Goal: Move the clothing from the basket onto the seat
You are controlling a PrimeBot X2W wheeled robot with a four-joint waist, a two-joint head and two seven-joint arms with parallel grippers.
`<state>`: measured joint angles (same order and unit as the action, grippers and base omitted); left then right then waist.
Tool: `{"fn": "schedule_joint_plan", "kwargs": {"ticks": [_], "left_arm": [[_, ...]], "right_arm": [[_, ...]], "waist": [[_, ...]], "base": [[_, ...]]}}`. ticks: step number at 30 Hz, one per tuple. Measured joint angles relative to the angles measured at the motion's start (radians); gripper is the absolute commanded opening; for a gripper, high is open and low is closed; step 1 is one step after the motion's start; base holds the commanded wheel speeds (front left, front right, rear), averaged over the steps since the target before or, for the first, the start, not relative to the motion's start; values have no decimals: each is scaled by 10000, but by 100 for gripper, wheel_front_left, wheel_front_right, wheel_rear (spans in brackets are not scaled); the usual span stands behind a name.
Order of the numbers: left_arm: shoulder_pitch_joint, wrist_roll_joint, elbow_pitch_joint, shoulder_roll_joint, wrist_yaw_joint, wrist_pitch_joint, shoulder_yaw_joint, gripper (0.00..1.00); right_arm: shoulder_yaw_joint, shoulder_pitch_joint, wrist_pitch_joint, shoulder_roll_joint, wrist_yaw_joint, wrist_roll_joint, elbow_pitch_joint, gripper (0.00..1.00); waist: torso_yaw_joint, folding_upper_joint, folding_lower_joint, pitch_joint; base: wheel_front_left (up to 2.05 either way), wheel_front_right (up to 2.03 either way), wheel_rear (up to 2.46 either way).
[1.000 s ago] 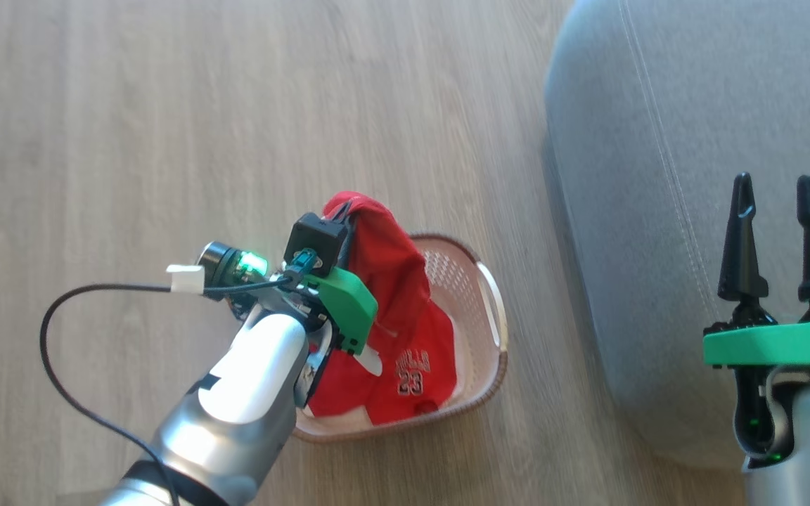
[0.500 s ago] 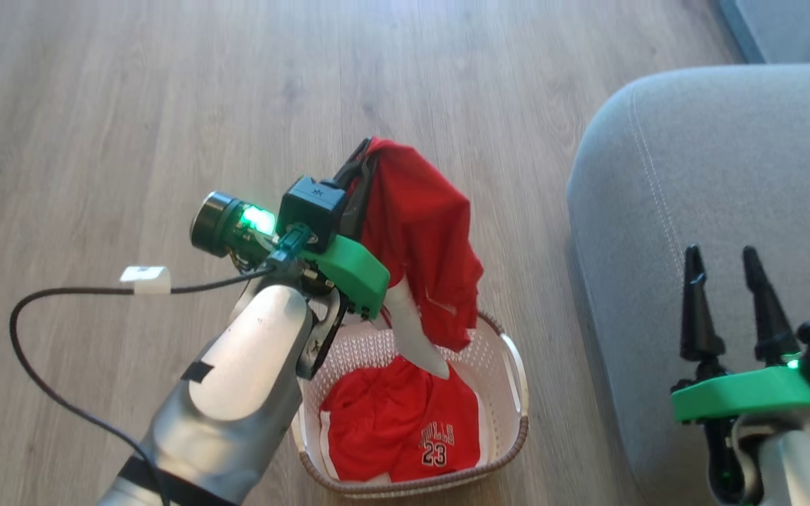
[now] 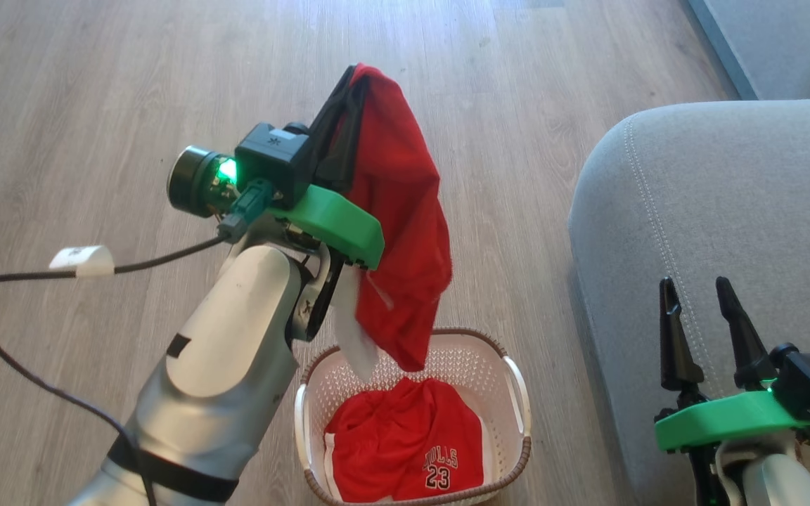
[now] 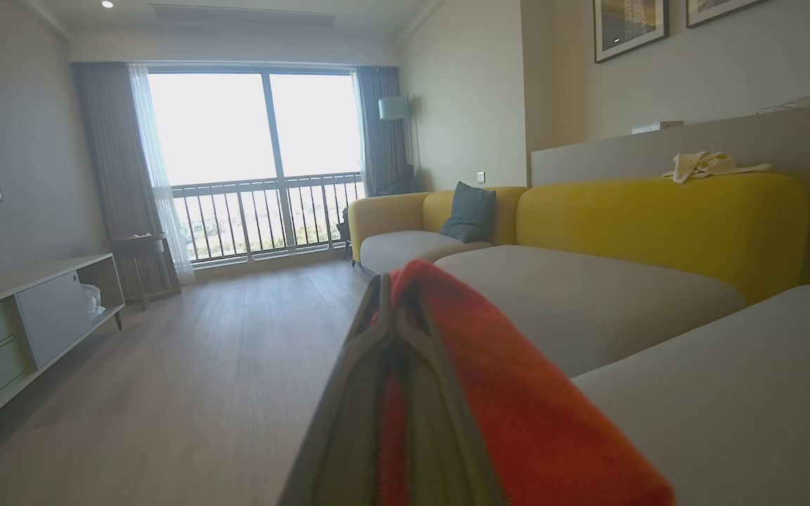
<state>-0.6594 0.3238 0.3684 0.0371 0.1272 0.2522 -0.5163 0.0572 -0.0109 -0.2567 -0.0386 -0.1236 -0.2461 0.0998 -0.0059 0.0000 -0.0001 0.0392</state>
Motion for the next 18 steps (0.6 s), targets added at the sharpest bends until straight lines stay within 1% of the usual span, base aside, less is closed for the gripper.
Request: {"fn": "schedule_joint_plan", "kwargs": {"ticks": [7,11,14,16,18], "left_arm": [[-158,219,-447,0,40,0,35,0],[-159,355,-1290,0,217,0,125,0],[-163,462,-2127,-4,493,2,345,0],[-163,462,-2489,-2,527,54,370,0],[-159,462,-2566,-4,533,54,318,0]], "right_arm": [[-301,-45,0,4,-2,121,-81,100],[-330,-45,0,2,0,165,-94,100],[-385,-45,0,2,0,167,-94,100],[-460,-45,0,0,0,190,-94,100],[-706,-45,0,-6,0,167,-94,100]], "waist": [[-6,0,0,64],[-26,0,0,44],[-41,0,0,26],[-49,0,0,11],[-51,0,0,3]], "base": [[0,0,0],[0,0,0],[0,0,0],[0,0,0],[0,0,0]]}}
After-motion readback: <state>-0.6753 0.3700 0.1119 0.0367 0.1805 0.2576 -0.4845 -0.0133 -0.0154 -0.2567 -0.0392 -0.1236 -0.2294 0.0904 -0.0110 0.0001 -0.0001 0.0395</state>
